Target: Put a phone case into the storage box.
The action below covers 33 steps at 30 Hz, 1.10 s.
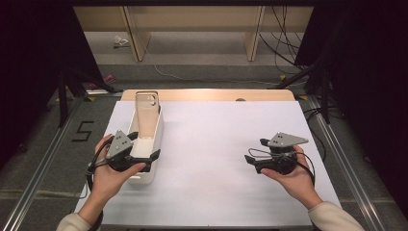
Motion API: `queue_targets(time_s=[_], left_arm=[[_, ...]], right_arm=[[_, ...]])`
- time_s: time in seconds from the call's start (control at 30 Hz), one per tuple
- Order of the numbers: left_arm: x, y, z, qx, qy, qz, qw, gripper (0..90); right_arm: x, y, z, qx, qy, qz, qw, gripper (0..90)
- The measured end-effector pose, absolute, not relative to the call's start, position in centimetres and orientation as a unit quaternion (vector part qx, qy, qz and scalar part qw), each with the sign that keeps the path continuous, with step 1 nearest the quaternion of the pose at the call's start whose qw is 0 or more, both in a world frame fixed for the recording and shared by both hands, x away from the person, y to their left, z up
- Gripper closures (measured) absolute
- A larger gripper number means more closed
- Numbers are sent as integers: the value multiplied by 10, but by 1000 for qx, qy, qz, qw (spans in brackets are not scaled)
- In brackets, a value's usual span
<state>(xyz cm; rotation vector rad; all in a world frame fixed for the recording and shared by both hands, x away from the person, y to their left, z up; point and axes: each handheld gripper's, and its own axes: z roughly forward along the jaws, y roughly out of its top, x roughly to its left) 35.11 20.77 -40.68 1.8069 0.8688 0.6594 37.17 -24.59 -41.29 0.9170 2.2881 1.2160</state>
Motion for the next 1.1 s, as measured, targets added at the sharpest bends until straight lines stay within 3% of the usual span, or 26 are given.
queue_targets(time_s=[1.1], left_arm=[[336,205,-422,749,355,263,494,39]], right_arm=[[370,-245,-412,325,814,440,195,176]])
